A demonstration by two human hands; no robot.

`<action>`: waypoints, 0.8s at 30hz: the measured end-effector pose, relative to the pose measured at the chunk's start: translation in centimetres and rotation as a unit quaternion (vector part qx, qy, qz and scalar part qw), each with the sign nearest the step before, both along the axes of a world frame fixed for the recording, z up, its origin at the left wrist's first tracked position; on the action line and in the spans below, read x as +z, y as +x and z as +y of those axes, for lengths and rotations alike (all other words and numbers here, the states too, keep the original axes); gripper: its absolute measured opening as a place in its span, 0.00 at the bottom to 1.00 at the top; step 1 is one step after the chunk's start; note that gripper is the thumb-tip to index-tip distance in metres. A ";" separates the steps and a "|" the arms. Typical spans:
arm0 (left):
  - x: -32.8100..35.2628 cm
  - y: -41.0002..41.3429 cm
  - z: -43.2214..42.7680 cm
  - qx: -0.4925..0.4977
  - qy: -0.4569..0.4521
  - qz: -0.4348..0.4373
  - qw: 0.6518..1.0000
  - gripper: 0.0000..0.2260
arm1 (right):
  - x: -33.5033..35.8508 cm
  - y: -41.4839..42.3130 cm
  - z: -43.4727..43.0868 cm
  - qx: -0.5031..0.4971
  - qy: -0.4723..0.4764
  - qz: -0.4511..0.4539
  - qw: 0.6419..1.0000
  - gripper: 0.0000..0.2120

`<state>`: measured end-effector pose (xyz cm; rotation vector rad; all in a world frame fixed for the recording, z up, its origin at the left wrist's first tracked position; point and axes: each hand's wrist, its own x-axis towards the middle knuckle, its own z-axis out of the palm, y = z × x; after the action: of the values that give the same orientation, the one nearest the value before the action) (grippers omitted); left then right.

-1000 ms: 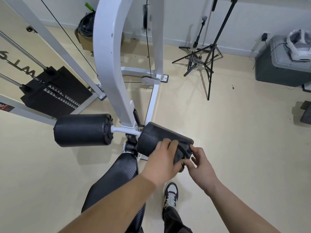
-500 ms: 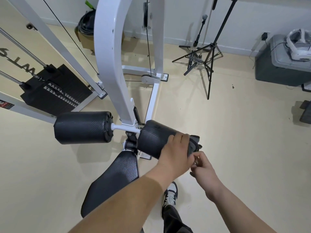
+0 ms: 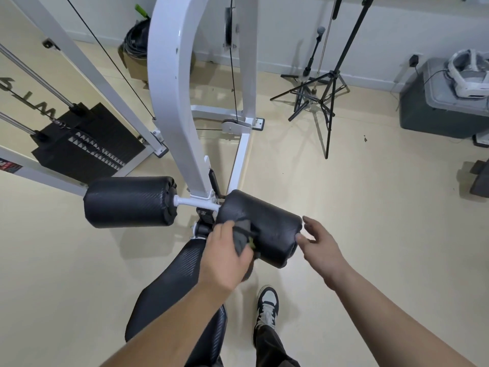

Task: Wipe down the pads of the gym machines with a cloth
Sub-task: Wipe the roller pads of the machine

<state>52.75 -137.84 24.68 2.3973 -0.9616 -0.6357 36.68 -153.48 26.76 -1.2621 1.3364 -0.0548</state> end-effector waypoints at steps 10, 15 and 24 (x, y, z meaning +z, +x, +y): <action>0.1 6.0 -3.8 0.115 -0.046 -0.012 0.992 0.22 | -0.1 0.0 -1.2 0.135 0.048 0.063 0.988 0.31; 0.8 -4.3 -4.6 -0.089 -0.119 -0.077 0.986 0.24 | -0.3 0.2 -1.5 0.138 0.057 0.068 0.986 0.30; -0.8 4.2 -4.0 -0.011 -0.044 -0.060 0.997 0.21 | -1.0 -0.5 -1.9 0.131 0.062 0.086 0.986 0.28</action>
<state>57.00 -141.85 23.92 2.3723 -1.0451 -0.4526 36.15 -155.34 25.77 -1.3485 1.2873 0.3235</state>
